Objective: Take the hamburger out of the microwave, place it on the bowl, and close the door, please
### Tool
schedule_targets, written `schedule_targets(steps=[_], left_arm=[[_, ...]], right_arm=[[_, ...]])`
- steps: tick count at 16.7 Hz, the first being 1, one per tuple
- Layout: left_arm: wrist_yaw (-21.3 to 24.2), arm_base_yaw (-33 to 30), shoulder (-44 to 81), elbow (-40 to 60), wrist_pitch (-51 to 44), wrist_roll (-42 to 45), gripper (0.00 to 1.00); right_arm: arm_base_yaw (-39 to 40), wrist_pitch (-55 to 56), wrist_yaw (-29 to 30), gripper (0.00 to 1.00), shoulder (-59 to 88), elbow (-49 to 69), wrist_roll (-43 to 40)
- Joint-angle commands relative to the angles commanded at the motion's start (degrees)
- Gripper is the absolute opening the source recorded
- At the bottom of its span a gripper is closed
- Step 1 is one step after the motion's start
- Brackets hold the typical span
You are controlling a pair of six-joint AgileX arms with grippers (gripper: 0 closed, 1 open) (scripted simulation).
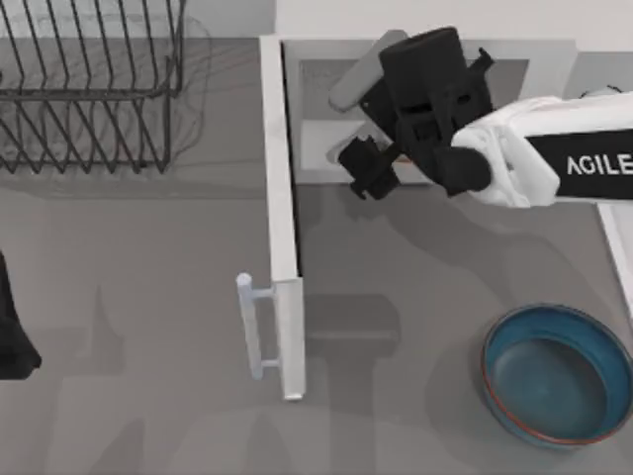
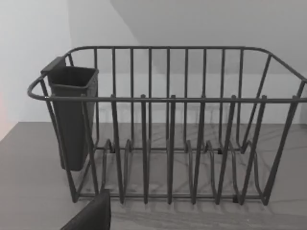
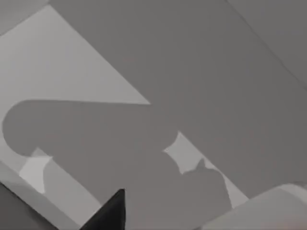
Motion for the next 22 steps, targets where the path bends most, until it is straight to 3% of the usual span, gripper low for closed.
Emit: schedule_targets(steps=[14, 18, 22], left_arm=[[0.00, 0.00, 0.00, 0.00, 0.00, 0.00, 1.00], [0.00, 0.00, 0.00, 0.00, 0.00, 0.00, 1.00], [0.00, 0.00, 0.00, 0.00, 0.00, 0.00, 1.00]], right_arm=[[-16.87, -75.92, -37.46, 0.00, 6.32, 17.93, -95.27], [-20.94, -93.01, -45.98, 0.00, 11.41, 18.68, -115.90], [-23.69, -104.28, -51.65, 0.00, 16.11, 18.11, -128.92]])
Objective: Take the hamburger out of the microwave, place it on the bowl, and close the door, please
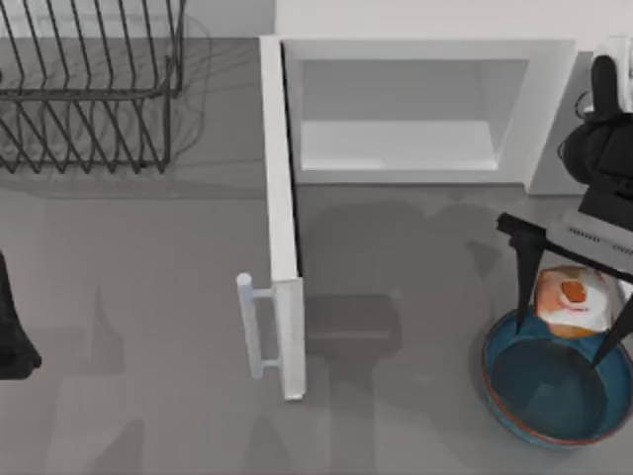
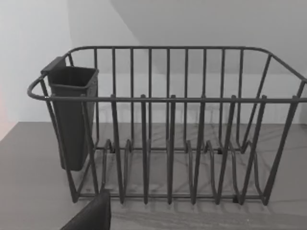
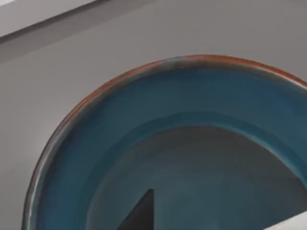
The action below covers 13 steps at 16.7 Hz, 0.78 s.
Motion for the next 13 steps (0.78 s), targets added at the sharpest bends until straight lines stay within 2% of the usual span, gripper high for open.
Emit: schedule_targets(steps=[3, 9, 13], left_arm=[[0.00, 0.00, 0.00, 0.00, 0.00, 0.00, 1.00], [0.00, 0.00, 0.00, 0.00, 0.00, 0.00, 1.00], [0.00, 0.00, 0.00, 0.00, 0.00, 0.00, 1.00]], right_arm=[[-0.83, -3.35, -1.71, 0.00, 1.69, -0.41, -3.66], [-0.45, -1.42, -1.50, 0.00, 3.00, 1.52, -3.50], [0.32, 0.46, -2.39, 0.00, 1.68, -1.75, -2.95]])
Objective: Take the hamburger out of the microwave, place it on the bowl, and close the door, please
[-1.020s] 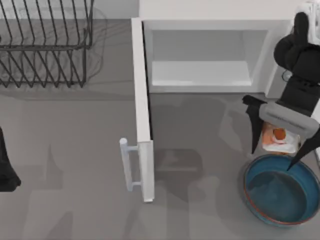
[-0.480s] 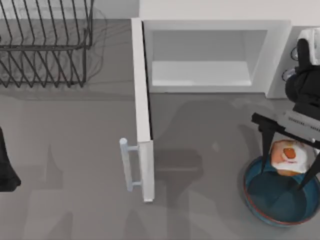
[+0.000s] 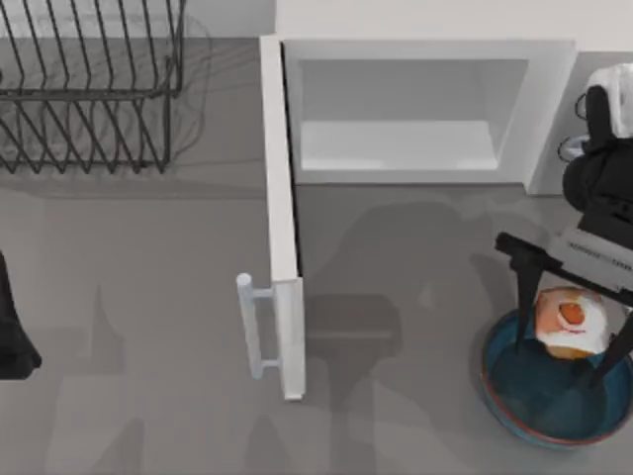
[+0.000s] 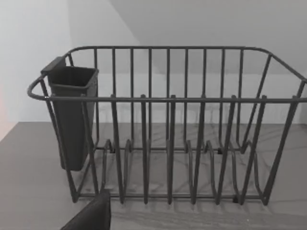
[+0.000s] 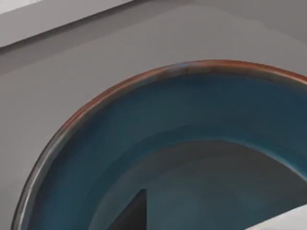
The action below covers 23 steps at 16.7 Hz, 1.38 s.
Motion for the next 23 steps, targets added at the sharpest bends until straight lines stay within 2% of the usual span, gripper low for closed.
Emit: schedule_targets(steps=[7, 12, 23], left_arm=[[0.00, 0.00, 0.00, 0.00, 0.00, 0.00, 1.00], [0.00, 0.00, 0.00, 0.00, 0.00, 0.00, 1.00], [0.00, 0.00, 0.00, 0.00, 0.00, 0.00, 1.00]], right_arm=[[2.01, 5.63, -2.02, 0.00, -2.22, -8.70, 1.43], [2.21, 6.57, -2.06, 0.00, -1.82, -9.65, 1.60], [2.21, 6.57, -2.06, 0.83, -1.82, -9.65, 1.60]])
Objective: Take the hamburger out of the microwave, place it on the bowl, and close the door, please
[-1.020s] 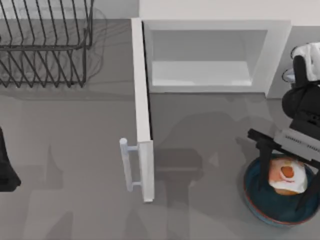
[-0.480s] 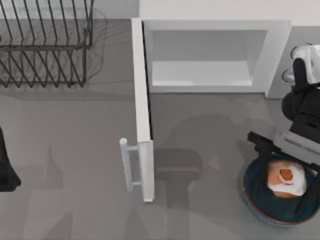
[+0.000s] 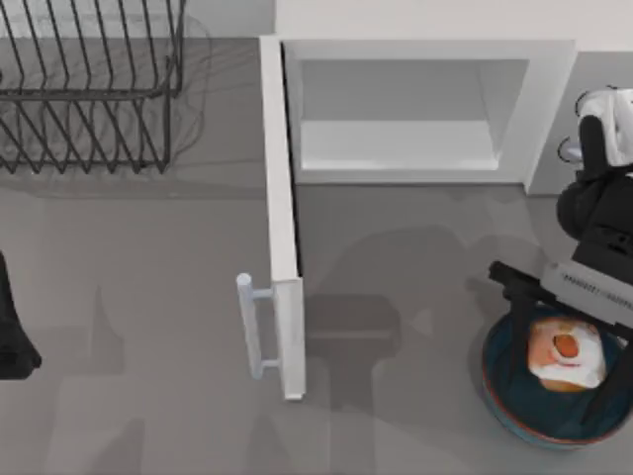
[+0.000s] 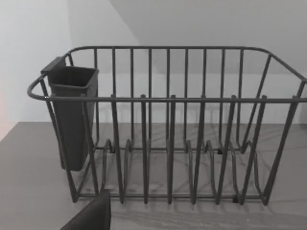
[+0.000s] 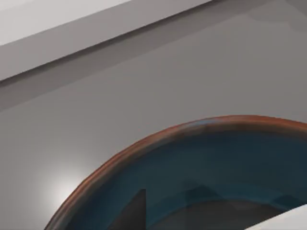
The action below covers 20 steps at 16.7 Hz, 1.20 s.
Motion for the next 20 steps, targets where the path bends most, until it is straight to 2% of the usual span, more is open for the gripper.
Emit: schedule_targets(steps=[2, 3, 13, 17, 20], left_arm=[[0.00, 0.00, 0.00, 0.00, 0.00, 0.00, 1.00], [0.00, 0.00, 0.00, 0.00, 0.00, 0.00, 1.00], [0.00, 0.00, 0.00, 0.00, 0.00, 0.00, 1.00], [0.00, 0.00, 0.00, 0.00, 0.00, 0.00, 1.00], [0.00, 0.00, 0.00, 0.00, 0.00, 0.00, 1.00]], right_arm=[[0.00, 0.00, 0.00, 0.98, 0.00, 0.00, 0.00], [0.00, 0.00, 0.00, 1.00, 0.00, 0.00, 0.00], [-0.49, -0.71, -0.13, 1.00, -2.84, -0.32, -0.36], [-1.68, 6.33, 3.80, 1.00, -10.84, -5.67, 7.42], [-3.13, 15.76, 8.74, 1.00, -23.06, -13.10, 19.31]])
